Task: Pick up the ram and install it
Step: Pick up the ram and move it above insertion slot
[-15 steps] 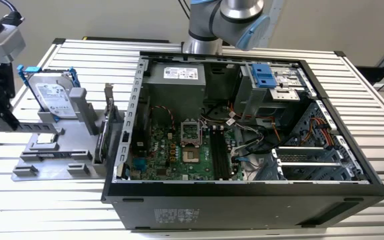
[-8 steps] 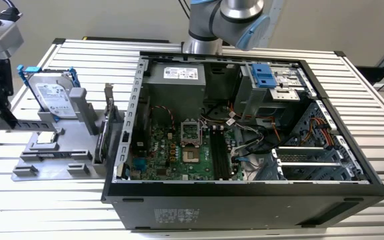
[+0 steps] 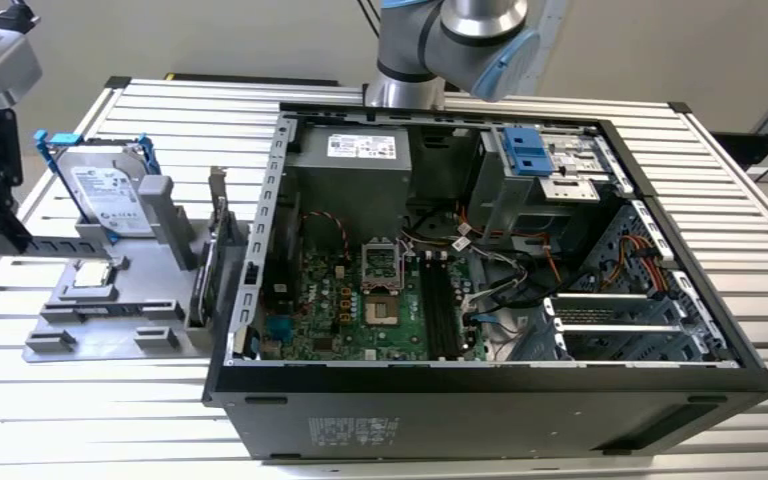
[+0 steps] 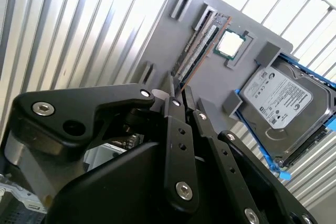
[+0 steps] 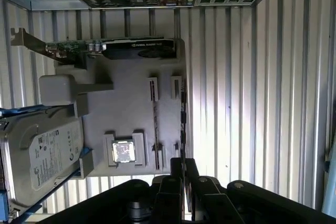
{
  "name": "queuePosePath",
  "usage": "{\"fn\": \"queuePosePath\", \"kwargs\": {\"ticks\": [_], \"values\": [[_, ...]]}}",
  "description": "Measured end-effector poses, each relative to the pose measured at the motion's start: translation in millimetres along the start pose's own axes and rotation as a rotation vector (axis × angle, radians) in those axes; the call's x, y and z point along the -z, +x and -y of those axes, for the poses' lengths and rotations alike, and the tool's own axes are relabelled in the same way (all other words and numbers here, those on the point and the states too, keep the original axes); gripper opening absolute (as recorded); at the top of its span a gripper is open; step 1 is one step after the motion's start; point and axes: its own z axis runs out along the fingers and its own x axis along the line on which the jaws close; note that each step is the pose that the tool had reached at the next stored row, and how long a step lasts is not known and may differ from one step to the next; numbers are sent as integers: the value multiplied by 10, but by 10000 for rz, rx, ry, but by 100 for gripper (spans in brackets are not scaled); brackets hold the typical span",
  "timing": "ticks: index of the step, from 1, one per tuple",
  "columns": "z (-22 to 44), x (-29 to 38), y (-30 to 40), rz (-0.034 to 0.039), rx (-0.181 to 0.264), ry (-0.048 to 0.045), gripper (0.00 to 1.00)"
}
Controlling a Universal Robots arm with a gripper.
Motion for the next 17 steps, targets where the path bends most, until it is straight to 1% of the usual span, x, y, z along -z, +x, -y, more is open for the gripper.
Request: {"fn": "queuePosePath", "kwargs": {"ticks": [17], "values": [[2, 124, 3, 0, 0, 0, 0]]}}
